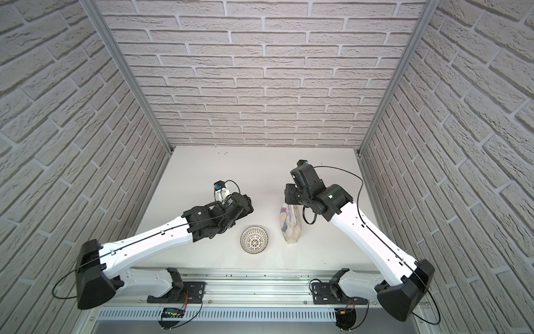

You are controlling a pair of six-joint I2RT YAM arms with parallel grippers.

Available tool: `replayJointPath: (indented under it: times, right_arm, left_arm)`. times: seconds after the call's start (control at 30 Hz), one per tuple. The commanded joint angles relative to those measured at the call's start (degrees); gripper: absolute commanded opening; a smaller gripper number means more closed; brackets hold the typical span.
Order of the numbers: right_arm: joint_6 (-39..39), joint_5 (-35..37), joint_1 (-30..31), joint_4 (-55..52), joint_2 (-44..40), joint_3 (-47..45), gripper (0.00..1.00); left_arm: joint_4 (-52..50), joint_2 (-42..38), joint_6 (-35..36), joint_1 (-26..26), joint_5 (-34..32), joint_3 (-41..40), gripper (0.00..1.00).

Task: Pour the oats into the breakfast bowl
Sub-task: Adjust the oats bag at the center of the board, then open the oats bag at the center of the board.

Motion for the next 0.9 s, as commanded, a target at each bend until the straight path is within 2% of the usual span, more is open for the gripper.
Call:
replayJointPath:
  times: [0.0,0.07,0.2,0.43,0.63,0.87]
  right_arm:
    - [0.1,-2.9,-0.8,2.0,-3.4,-4.6,0.51]
    - [0.9,-5.8,-1.5,4.1,-5.7,-8.0,0.47]
    - [3.6,-10.0,-2.7,7.8,-9.5,-12.6,0.45]
    - [5.7,-13.1,-4.5,10.0,-12.4,-16.0,0.4]
    - [6.3,-13.0,-5.7,10.0,-12.9,-17.2,0.3]
    - [6.0,-13.5,-5.9,10.1,-12.5,-18.0,0.27]
  left_arm:
    - [7.7,1.4,3.7,-0.1,4.4,0.5,0.88]
    - [10.0,2.3,4.2,-0.1,6.8,0.4,0.87]
    - [14.0,4.9,5.3,-0.1,10.1,0.7,0.86]
    - [18.3,8.5,5.2,-0.1,14.4,0.7,0.76]
    - [18.6,10.2,4.9,-0.1,16.0,1.1,0.74]
    - [18.5,10.5,4.8,-0.1,16.2,1.2,0.74]
